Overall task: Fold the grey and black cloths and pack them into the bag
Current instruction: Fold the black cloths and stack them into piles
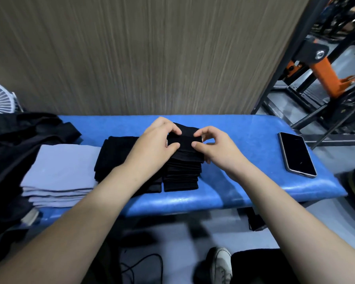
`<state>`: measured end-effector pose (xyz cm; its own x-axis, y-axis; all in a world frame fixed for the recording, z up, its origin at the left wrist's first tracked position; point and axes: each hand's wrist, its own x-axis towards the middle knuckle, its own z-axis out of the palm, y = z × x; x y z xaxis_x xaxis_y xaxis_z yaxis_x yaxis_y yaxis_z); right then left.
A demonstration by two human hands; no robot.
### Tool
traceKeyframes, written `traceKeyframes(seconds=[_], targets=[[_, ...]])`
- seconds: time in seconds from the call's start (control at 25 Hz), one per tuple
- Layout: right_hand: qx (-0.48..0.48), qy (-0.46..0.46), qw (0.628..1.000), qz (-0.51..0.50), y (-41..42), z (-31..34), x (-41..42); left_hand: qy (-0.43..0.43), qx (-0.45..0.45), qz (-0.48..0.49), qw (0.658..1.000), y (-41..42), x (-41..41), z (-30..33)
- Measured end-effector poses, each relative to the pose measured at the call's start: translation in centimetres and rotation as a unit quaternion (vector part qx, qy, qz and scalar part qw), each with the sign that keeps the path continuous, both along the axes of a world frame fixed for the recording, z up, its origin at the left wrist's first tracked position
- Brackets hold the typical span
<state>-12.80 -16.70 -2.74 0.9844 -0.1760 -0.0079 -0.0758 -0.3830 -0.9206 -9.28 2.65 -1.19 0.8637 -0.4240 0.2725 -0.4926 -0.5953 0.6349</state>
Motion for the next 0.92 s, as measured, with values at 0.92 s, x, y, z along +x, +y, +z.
traceKeyframes(seconds=[0.92], targets=[[-0.347,0.017,0.919,0.187,0.5,-1.8,0.5,-0.085,0.186,-0.016,0.979,1.8,0.1,-1.1]])
